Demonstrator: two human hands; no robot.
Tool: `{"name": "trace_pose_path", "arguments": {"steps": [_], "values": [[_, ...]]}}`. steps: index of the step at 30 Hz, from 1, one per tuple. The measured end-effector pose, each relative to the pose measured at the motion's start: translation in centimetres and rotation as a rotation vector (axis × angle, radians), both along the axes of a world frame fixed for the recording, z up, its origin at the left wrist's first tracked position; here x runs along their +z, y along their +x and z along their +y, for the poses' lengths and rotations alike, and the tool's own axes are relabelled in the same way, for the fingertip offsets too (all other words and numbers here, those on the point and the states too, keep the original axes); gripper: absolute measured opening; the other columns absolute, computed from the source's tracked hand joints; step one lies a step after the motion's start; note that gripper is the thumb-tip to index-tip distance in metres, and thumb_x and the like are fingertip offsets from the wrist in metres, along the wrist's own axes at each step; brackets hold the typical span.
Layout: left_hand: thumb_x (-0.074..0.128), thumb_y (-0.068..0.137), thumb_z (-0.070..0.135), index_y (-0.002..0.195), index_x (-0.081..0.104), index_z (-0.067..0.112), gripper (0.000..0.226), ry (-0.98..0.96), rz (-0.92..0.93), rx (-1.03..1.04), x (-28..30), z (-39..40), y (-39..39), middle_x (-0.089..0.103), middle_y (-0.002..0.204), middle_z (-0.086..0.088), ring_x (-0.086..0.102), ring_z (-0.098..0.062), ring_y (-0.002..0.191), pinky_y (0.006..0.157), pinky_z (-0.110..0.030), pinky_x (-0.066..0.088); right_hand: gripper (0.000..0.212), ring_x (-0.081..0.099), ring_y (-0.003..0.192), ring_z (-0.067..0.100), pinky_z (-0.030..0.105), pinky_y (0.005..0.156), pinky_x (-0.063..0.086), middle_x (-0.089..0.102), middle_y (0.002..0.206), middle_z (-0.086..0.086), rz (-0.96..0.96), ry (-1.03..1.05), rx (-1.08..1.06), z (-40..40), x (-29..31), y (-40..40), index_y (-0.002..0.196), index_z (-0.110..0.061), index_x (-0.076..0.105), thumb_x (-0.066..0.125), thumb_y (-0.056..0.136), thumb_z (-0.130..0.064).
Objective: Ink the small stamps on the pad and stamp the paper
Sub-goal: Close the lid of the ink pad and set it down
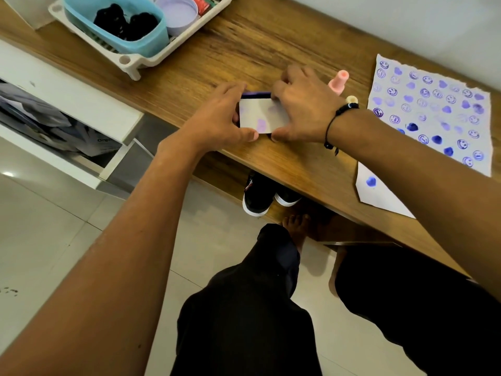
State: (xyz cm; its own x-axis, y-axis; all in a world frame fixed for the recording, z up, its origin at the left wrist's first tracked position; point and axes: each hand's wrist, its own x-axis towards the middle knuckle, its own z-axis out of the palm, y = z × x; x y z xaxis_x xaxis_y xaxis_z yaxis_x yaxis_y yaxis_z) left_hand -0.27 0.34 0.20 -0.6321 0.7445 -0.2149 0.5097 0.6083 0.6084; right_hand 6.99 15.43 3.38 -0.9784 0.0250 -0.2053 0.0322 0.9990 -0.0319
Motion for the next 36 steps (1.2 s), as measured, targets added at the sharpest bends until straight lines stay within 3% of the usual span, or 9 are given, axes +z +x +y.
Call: {"name": "trace_pose_path", "arguments": {"steps": [6, 9, 17, 22, 31, 36], "values": [[0.069, 0.077, 0.03, 0.143, 0.027, 0.01, 0.081, -0.028, 0.054, -0.018, -0.2, 0.3, -0.1, 0.03, 0.146, -0.005, 0.041, -0.01, 0.097, 0.081, -0.021, 0.035, 0.068, 0.05, 0.11, 0.032, 0.04, 0.087, 0.045, 0.055, 0.12, 0.017, -0.031, -0.068, -0.09, 0.1, 0.1, -0.2, 0.119, -0.005, 0.047, 0.074, 0.07, -0.043], [0.069, 0.077, 0.031, 0.143, 0.026, 0.008, 0.082, -0.044, 0.062, -0.026, -0.2, 0.3, -0.3, 0.028, 0.147, -0.005, 0.042, -0.015, 0.111, 0.084, -0.019, 0.034, 0.065, 0.051, 0.109, 0.031, 0.04, 0.086, 0.046, 0.055, 0.12, 0.017, 0.012, -0.116, -0.138, -0.1, -0.2, 0.1, 0.118, -0.005, 0.048, 0.074, 0.07, -0.041], [0.067, 0.08, 0.029, 0.145, 0.024, 0.007, 0.081, -0.081, 0.125, -0.011, -0.3, 0.8, -0.1, 0.026, 0.149, -0.006, 0.041, -0.022, 0.124, 0.089, -0.018, 0.03, 0.065, 0.05, 0.111, 0.029, 0.032, 0.082, 0.041, 0.05, 0.125, 0.016, 0.027, -0.172, -0.19, 0.6, -0.9, 0.1, 0.122, -0.005, 0.046, 0.076, 0.071, -0.032], [0.065, 0.081, 0.028, 0.146, 0.023, 0.007, 0.08, -0.088, 0.138, 0.001, -0.3, 0.7, 0.0, 0.025, 0.15, -0.006, 0.039, -0.024, 0.127, 0.093, -0.02, 0.031, 0.066, 0.048, 0.113, 0.031, 0.033, 0.09, 0.042, 0.048, 0.125, 0.017, -0.021, -0.18, -0.179, 1.6, -0.7, -0.3, 0.122, -0.005, 0.048, 0.079, 0.068, -0.029], [0.068, 0.078, 0.028, 0.14, 0.035, 0.011, 0.072, -0.054, 0.144, 0.041, -0.4, 1.1, -0.3, 0.038, 0.139, -0.007, 0.05, -0.026, 0.112, 0.081, -0.024, 0.036, 0.062, 0.047, 0.113, 0.031, 0.034, 0.091, 0.041, 0.049, 0.124, 0.017, -0.023, -0.185, -0.179, 2.6, -0.7, -0.7, 0.12, -0.006, 0.052, 0.078, 0.069, -0.029], [0.068, 0.079, 0.028, 0.14, 0.033, 0.01, 0.073, -0.069, 0.153, 0.017, -0.3, 1.1, -0.2, 0.036, 0.141, -0.009, 0.048, -0.029, 0.117, 0.087, -0.027, 0.037, 0.058, 0.047, 0.112, 0.031, 0.035, 0.088, 0.041, 0.054, 0.119, 0.018, 0.021, -0.157, -0.15, 2.7, -0.5, -0.2, 0.119, -0.006, 0.055, 0.073, 0.073, -0.035]]}}
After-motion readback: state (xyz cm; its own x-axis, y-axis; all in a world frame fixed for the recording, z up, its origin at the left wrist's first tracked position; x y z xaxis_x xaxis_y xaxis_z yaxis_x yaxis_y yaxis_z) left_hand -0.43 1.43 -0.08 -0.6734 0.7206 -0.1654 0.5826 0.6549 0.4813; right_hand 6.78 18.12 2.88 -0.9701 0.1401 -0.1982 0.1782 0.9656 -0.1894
